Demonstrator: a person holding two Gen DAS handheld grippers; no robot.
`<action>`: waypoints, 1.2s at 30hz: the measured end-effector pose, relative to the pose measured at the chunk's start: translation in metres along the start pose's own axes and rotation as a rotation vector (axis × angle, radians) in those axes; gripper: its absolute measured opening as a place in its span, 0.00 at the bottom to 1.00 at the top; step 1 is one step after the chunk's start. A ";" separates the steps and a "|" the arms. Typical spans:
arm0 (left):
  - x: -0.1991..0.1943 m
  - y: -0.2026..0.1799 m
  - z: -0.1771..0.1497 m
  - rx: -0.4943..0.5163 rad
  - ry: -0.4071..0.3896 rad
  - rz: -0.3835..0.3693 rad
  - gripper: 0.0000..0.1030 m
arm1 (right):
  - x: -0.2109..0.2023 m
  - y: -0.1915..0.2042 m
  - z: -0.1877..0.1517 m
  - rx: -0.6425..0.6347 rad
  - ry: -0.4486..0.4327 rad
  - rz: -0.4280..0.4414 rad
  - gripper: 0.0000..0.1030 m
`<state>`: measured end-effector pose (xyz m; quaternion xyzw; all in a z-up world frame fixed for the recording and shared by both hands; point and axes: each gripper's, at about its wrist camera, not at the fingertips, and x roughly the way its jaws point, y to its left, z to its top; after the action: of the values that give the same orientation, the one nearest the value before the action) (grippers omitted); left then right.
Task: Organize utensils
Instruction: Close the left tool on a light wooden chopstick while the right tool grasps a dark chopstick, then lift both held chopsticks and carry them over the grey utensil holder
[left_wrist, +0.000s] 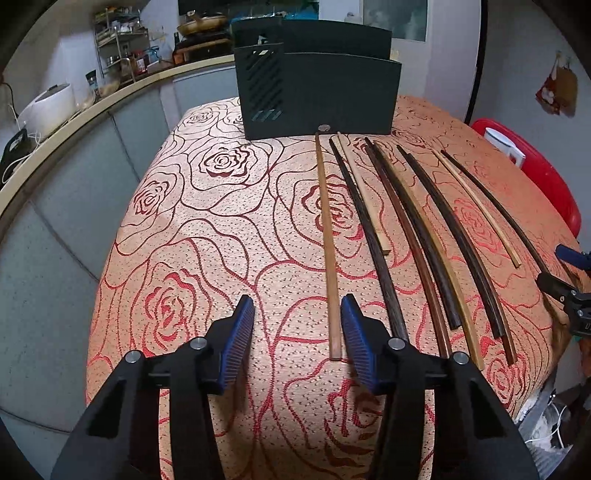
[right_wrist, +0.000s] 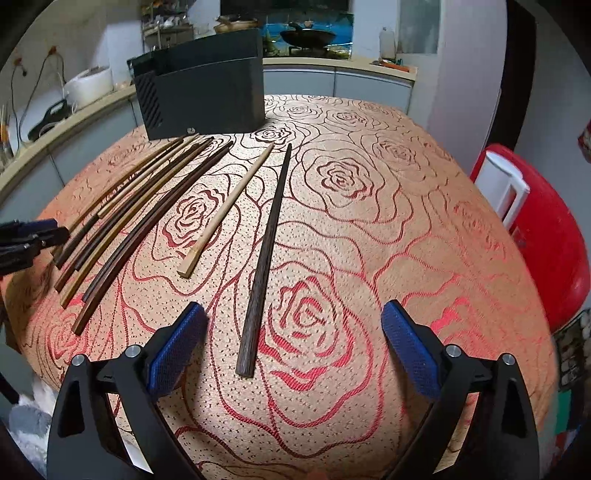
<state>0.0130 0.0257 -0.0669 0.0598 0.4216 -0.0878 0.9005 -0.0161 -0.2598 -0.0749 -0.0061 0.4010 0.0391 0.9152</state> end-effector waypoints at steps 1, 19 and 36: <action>-0.001 -0.001 -0.001 -0.002 -0.005 0.001 0.46 | -0.001 -0.001 -0.002 0.008 -0.014 0.000 0.91; -0.004 -0.013 -0.002 0.031 -0.040 -0.028 0.06 | -0.009 0.017 -0.005 -0.050 -0.072 0.045 0.14; -0.072 0.009 0.032 -0.009 -0.175 -0.022 0.06 | -0.056 0.006 0.037 -0.036 -0.174 0.081 0.08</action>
<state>-0.0068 0.0365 0.0096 0.0433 0.3421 -0.1005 0.9333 -0.0278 -0.2565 -0.0086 -0.0028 0.3193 0.0838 0.9439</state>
